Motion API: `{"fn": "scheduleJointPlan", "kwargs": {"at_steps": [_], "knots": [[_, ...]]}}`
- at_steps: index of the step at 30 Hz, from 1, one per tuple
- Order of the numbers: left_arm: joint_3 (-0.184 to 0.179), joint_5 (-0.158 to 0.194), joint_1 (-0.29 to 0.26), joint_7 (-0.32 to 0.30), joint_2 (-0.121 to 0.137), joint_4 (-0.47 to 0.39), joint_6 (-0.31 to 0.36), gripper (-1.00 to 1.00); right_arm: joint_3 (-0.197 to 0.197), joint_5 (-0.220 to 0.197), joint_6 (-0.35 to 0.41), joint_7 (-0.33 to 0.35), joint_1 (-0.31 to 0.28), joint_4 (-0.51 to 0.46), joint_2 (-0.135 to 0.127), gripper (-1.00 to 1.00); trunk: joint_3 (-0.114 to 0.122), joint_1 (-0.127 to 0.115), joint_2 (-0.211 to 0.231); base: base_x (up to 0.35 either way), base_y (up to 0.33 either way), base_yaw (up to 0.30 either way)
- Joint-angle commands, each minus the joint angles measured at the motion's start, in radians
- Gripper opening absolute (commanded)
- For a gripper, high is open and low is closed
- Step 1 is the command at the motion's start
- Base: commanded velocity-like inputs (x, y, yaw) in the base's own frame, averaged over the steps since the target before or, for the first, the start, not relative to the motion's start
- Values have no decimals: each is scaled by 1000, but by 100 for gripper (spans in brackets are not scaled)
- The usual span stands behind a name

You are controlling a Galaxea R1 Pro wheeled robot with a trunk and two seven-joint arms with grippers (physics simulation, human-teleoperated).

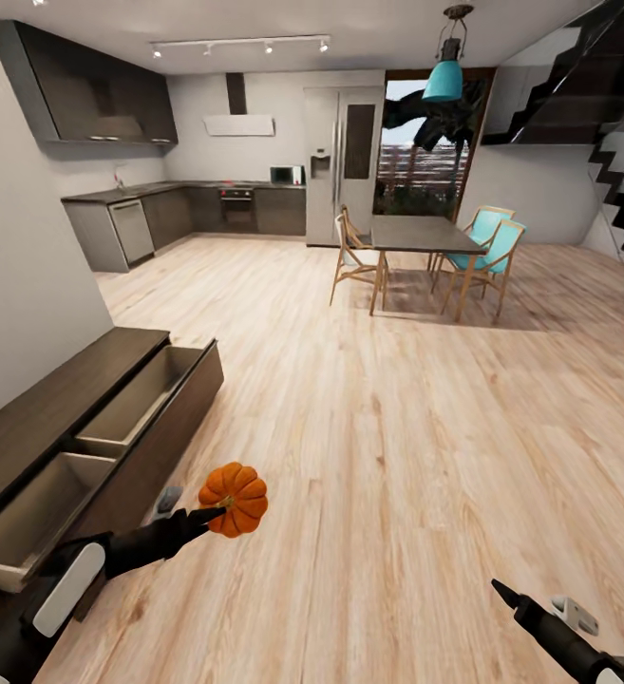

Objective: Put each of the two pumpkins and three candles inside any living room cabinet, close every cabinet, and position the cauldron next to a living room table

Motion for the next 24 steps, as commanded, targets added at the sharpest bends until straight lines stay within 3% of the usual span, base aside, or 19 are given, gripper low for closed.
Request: {"fn": "scheduleJointPlan", "kwargs": {"at_steps": [1,5,14,24], "knots": [[-1,16,-1,1,1,0,8,-100,0,-7,2,4,-1,1,0,100,0,1,0,331,0,-277],[-1,17,-1,1,1,0,8,-100,0,-9,3,13,-1,1,-1,100,1,1,0,331,0,-207],[-2,17,-1,1,1,3,8,-100,0,-10,4,13,-1,1,-1,100,1,1,0,331,0,-41],[-3,16,-1,3,0,5,8,-100,0,-11,4,15,-1,1,-1,100,1,1,0,331,0,-254]]}}
